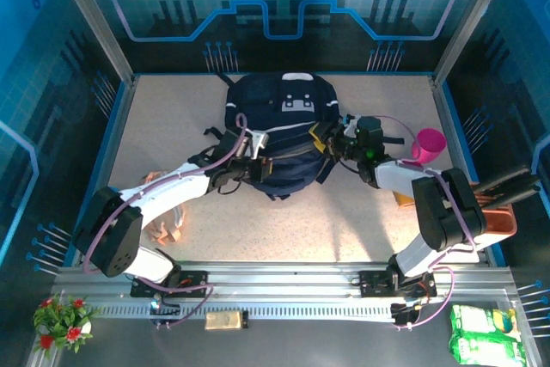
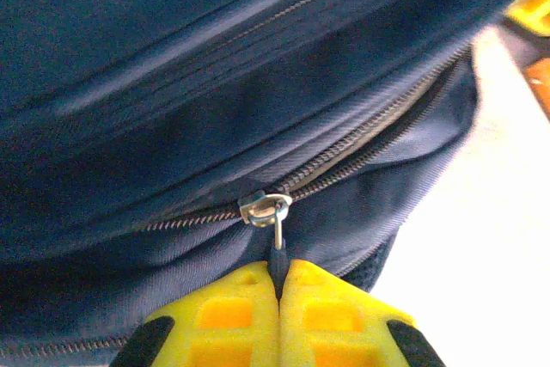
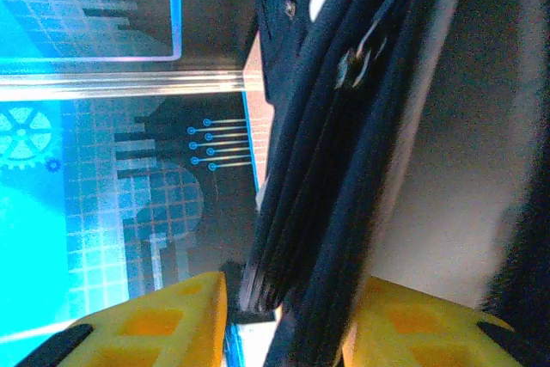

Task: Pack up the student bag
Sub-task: Unzip the student bag at the top-center of the table.

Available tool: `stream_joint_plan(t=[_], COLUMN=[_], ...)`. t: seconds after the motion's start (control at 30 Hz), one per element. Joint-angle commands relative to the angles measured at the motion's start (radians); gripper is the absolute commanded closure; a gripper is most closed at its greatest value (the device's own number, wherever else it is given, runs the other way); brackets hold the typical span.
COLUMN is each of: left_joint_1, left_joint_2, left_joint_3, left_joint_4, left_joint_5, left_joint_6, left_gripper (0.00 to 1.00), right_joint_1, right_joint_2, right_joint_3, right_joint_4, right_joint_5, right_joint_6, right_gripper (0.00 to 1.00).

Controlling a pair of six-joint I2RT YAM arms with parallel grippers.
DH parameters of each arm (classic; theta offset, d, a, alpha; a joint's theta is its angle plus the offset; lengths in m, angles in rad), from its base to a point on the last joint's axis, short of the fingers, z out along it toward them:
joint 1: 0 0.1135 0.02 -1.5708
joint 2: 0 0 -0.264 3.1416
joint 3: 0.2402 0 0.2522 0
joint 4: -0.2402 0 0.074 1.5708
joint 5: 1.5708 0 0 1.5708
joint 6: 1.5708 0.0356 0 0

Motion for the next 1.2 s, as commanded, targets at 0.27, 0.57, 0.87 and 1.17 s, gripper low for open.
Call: stream_joint_plan(t=[0.27, 0.57, 0.87, 1.17], left_joint_1=[-0.137, -0.143, -0.135, -0.041], left_joint_2=[0.124, 0.150, 0.131, -0.001], left_joint_3=[0.176, 0.188, 0.170, -0.009], left_joint_4=[0.016, 0.022, 0.015, -0.029], left_joint_5=[0.034, 0.043, 0.032, -0.058], left_joint_6=[0.071, 0.071, 0.076, 0.091], left_gripper=[1.00, 1.00, 1.00, 1.00], right_joint_1=[0.112, 0.149, 0.137, 0.055], right_joint_2=[-0.184, -0.088, -0.089, -0.188], right_joint_3=[0.031, 0.114, 0.176, 0.170], right_joint_4=[-0.392, -0.433, -0.520, -0.598], right_joint_5=[0.253, 0.241, 0.336, 0.367], right_joint_6=[-0.045, -0.054, -0.142, -0.235], right_gripper=[0.52, 0.52, 0.78, 0.86])
